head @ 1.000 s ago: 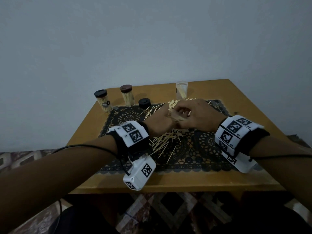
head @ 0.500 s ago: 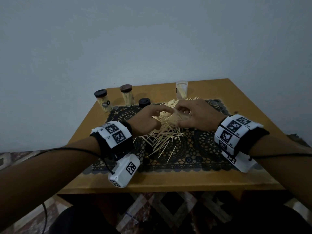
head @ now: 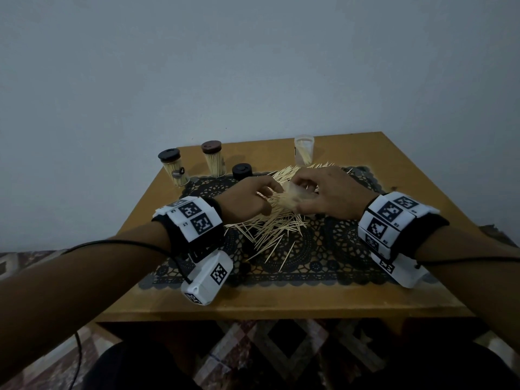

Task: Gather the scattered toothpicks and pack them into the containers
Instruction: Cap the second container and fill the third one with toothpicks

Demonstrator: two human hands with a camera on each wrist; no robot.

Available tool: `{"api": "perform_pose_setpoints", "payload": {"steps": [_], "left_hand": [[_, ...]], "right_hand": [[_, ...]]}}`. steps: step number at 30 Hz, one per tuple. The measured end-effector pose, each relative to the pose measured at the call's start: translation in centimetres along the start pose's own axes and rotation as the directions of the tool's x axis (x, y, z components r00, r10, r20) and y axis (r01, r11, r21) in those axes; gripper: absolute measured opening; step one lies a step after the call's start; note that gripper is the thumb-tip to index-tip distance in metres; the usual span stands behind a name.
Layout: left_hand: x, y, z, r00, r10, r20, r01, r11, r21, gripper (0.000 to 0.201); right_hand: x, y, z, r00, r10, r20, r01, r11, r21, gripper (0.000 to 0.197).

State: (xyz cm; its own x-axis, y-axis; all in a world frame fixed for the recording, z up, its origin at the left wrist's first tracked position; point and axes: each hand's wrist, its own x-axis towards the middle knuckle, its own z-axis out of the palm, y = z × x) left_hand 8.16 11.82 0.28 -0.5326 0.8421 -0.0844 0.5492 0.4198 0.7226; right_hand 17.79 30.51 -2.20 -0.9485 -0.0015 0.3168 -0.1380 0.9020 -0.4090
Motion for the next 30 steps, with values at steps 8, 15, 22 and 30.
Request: {"api": "perform_pose_setpoints", "payload": {"steps": [8,15,22,30], "left_hand": [[-0.6,-0.8,-2.1,0.997,-0.039,-0.061,0.051,0.974,0.220,0.049],[-1.0,-2.6,0.3,0.958,-0.265,0.106,0.100,0.662,0.743,0.101],[0.1,-2.3,0.5,0.998,-0.042,0.038,0.005,0.730,0.683,0.057],[-0.2,-2.4,-0.2,0.993,0.114,0.001,-0.087,0.757,0.648,0.028]], "right_hand": [[0.1,0.4,0.0,0.999,0.039,-0.032,-0.041,0.998,-0.050,0.043],[0.1,0.6,0.0,0.997,0.065,-0.045,-0.068,0.995,-0.072,0.044],[0.1,0.6,-0.1,0.996,0.068,-0.049,-0.071,0.996,-0.061,0.045],[0.1,0.6,-0.1,0.996,0.070,-0.046,-0.073,0.995,-0.072,0.043]]}}
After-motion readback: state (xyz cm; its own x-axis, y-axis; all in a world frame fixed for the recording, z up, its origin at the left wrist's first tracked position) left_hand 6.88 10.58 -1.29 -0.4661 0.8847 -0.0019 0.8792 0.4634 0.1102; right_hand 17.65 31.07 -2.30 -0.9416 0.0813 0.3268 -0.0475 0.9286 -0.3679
